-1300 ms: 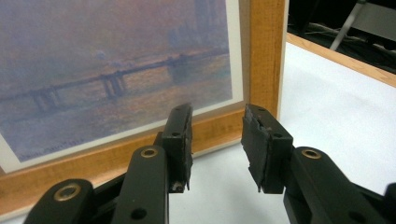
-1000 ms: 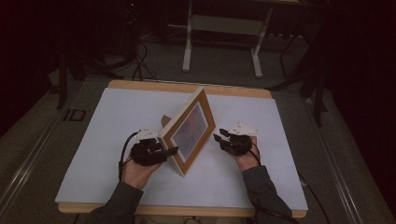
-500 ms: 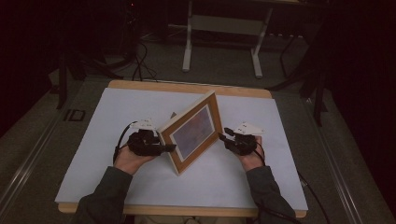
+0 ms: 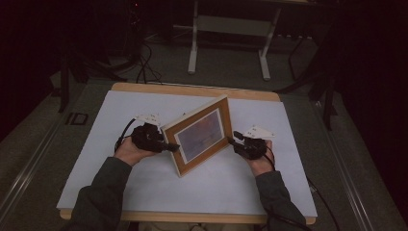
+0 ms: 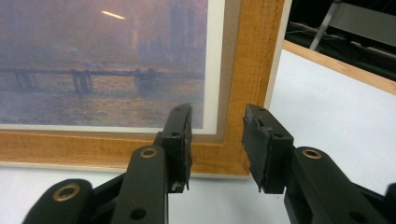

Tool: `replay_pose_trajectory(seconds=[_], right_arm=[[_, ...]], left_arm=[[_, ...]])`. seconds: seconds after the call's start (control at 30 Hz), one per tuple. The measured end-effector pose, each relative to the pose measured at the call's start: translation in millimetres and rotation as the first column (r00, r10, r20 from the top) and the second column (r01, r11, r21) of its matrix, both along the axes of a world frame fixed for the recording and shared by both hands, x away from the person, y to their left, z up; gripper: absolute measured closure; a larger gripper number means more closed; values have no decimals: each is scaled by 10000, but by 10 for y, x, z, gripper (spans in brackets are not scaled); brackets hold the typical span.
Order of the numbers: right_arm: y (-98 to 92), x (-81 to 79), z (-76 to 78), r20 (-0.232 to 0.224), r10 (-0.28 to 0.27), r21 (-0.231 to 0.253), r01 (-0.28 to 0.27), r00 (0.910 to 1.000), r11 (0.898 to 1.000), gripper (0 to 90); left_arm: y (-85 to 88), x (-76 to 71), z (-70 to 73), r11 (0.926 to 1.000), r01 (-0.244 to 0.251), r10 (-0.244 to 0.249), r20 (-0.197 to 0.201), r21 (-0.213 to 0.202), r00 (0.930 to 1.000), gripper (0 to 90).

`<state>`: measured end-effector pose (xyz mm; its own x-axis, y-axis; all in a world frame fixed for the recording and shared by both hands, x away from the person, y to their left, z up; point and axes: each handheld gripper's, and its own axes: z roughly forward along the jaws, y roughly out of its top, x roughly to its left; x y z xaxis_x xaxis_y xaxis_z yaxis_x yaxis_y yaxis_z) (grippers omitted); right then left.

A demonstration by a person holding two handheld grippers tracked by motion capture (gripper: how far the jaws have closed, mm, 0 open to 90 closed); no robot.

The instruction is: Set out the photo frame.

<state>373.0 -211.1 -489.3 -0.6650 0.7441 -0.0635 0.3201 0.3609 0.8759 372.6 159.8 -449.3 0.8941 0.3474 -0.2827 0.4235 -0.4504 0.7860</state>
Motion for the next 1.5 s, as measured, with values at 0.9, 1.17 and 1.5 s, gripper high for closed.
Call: replay_pose_trajectory(seconds=[0.9,1.17,1.5], right_arm=[[66,386,37,-385,-52,209,60,9992,9998,431],[103,616,74,-781,231,668,-179,9967,9976,322],[129,777,29,-1385,1111,1343,-925,9841,9866,267]], left_arm=[[-116,-533,-241,9148,-3855,4011,1578,-1208,9023,640],[-129,-660,-262,8775,-4608,4778,1584,-1332,8641,650],[-136,-761,-244,8504,-5109,5256,1578,-1260,8360,684]])
